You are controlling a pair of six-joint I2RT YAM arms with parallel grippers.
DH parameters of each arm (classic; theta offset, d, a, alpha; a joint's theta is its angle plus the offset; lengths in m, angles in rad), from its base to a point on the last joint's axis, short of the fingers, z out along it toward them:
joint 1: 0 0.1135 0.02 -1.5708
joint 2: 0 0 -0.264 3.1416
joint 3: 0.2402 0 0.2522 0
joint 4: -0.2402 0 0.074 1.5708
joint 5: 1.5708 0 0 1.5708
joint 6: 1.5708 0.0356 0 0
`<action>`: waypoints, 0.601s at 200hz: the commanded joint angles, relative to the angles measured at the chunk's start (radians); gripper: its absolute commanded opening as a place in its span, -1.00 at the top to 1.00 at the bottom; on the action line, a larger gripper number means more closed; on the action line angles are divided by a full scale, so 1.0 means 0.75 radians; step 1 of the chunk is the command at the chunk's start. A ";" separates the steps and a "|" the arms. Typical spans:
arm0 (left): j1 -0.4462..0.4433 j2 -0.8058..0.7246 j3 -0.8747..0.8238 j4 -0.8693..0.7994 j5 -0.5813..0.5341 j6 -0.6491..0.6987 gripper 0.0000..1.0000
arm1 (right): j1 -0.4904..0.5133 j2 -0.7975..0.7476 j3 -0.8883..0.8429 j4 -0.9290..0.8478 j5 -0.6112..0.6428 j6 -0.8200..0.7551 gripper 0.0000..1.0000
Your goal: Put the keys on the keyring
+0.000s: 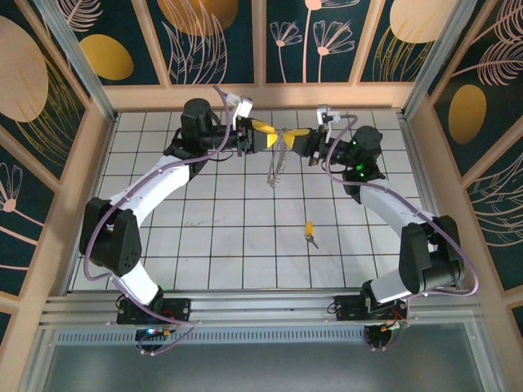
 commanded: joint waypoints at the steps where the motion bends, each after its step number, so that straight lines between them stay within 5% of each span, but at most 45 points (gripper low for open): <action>1: 0.009 -0.047 -0.067 0.358 -0.090 -0.253 0.17 | -0.001 -0.053 -0.036 0.349 0.141 0.128 1.00; 120: -0.016 0.038 -0.087 0.818 -0.046 -0.628 0.30 | 0.033 0.078 -0.046 0.798 0.282 0.368 1.00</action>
